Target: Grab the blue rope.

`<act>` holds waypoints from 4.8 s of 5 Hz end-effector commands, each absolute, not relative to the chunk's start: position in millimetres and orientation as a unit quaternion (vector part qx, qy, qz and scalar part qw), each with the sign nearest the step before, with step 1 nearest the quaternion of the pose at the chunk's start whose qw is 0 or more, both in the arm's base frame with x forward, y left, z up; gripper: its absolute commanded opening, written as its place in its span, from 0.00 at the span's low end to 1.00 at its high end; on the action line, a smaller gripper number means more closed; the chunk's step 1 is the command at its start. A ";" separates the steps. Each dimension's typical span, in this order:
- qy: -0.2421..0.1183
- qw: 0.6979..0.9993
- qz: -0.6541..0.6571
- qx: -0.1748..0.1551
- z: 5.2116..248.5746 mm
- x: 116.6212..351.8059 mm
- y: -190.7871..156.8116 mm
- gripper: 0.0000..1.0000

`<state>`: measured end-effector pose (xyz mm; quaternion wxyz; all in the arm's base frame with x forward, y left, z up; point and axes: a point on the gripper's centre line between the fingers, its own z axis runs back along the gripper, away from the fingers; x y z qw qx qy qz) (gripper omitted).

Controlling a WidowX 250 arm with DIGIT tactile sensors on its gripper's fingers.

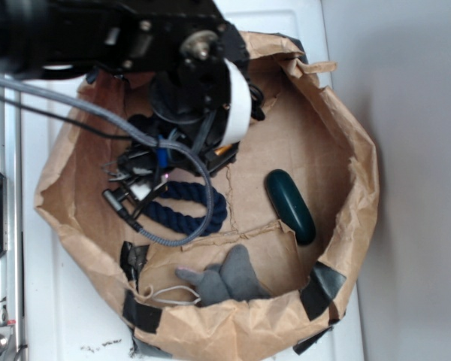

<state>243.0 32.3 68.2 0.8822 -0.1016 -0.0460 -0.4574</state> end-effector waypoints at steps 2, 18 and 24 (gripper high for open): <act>-0.059 0.874 -0.480 -0.042 51.5 254.5 62.7 1.00; -0.143 0.837 -0.529 0.009 26.9 237.1 47.3 0.00; -0.208 0.881 -0.423 -0.045 174.9 259.2 47.9 0.00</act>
